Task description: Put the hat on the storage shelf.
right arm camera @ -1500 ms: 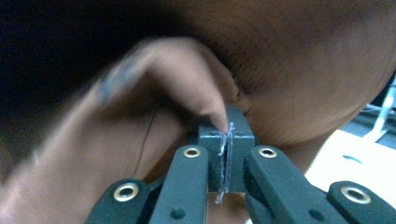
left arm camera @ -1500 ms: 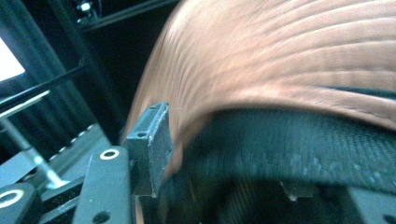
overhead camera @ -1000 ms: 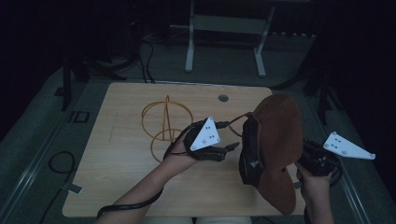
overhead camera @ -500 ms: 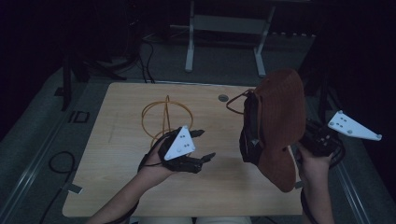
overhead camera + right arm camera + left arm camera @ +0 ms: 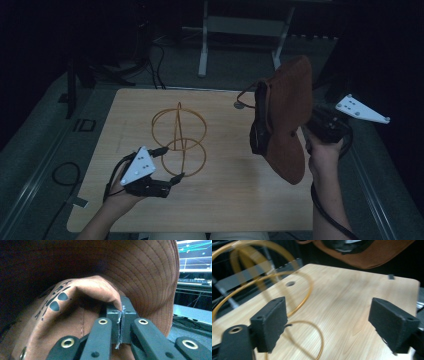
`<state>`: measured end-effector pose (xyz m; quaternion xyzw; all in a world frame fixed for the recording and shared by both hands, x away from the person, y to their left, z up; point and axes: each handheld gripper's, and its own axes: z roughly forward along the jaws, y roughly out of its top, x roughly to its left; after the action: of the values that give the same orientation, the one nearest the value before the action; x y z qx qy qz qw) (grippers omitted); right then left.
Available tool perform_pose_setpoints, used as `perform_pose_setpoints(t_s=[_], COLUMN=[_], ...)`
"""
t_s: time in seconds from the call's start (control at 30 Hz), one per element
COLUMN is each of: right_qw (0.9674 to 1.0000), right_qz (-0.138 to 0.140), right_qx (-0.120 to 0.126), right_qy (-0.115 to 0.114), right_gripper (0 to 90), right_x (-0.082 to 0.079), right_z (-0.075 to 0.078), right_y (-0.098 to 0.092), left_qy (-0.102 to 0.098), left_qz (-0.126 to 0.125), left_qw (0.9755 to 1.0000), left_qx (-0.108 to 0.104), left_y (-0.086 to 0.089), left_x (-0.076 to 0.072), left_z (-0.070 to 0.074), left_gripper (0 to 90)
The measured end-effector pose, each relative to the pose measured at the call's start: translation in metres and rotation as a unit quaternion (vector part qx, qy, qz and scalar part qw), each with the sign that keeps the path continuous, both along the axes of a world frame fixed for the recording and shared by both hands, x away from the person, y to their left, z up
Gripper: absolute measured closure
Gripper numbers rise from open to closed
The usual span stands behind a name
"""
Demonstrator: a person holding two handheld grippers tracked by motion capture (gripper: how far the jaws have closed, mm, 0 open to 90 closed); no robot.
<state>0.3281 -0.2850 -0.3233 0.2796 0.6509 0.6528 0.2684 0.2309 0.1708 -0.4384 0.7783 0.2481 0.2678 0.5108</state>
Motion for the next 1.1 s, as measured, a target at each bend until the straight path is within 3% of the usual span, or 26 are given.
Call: perform_pose_setpoints(t_s=[0.1, 0.27, 0.43, 0.6, 0.77, 1.1], right_qw=[0.9999, 0.9998, 0.9995, 0.9991, 0.9978, 0.9929], right_qz=[-0.001, 0.001, 0.009, 0.021, 0.036, 0.085], right_qx=[-0.006, -0.014, -0.020, -0.029, -0.052, -0.080], right_qy=[0.008, 0.017, 0.021, 0.022, 0.017, 0.025], right_gripper=[88.5, 88.5, 88.5, 88.5, 88.5, 88.4], right_x=[0.012, 0.029, 0.043, 0.054, 0.061, 0.068], right_z=[0.001, 0.000, 0.002, 0.008, 0.015, 0.022], right_y=[0.010, 0.029, 0.049, 0.074, 0.104, 0.164], left_qy=[-0.002, 0.010, 0.017, 0.027, 0.030, 0.034], left_qz=[0.038, 0.104, 0.137, 0.171, 0.190, 0.205], left_qw=[0.9993, 0.9946, 0.9899, 0.9847, 0.9809, 0.9775], left_qx=[0.000, -0.005, -0.031, -0.021, -0.028, -0.033], left_y=[0.018, 0.043, 0.062, 0.076, 0.089, 0.106], left_x=[-0.001, -0.003, -0.005, -0.007, -0.014, -0.022], left_z=[-0.014, -0.044, -0.075, -0.102, -0.109, -0.117], left_gripper=[8.6, 2.8, 2.6, 2.6, 2.6, 2.7])
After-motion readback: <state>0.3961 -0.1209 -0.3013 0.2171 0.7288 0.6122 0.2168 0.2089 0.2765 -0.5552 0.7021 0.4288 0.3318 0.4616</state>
